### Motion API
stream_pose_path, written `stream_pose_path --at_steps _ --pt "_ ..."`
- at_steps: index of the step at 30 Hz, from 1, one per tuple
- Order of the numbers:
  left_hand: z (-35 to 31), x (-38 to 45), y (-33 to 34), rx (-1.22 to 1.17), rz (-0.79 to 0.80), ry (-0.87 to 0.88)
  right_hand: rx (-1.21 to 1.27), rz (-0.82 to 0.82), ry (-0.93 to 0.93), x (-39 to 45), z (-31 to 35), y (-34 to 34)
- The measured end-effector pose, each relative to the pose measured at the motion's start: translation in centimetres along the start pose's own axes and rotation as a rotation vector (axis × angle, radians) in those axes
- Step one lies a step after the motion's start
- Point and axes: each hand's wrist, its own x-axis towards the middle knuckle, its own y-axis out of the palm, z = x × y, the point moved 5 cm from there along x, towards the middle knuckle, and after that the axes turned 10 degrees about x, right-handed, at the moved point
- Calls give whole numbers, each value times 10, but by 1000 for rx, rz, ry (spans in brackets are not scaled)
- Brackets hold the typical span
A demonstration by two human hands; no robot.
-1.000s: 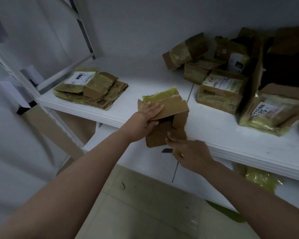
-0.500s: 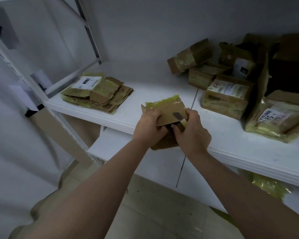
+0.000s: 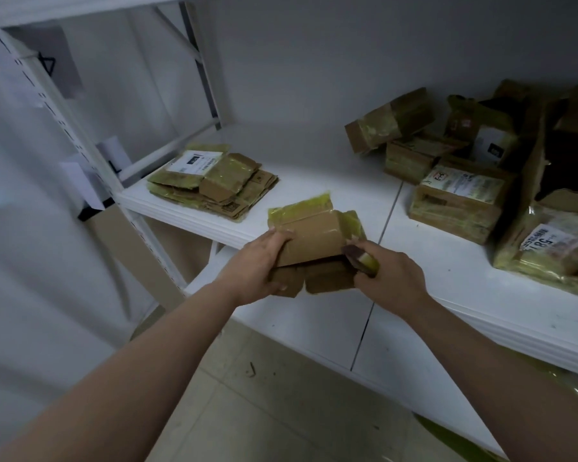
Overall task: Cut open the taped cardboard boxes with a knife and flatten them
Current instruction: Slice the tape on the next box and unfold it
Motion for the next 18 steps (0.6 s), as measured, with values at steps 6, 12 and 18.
stream_pose_path --at_steps 6,12,18 --pt "4 -15 2 4 -306 -8 -118 85 -16 2 0 6" --pt "4 -22 8 -84 -359 48 282 170 -8 2 -2 -4" --pt "4 -20 2 -92 -317 37 421 -162 7 25 13 -22"
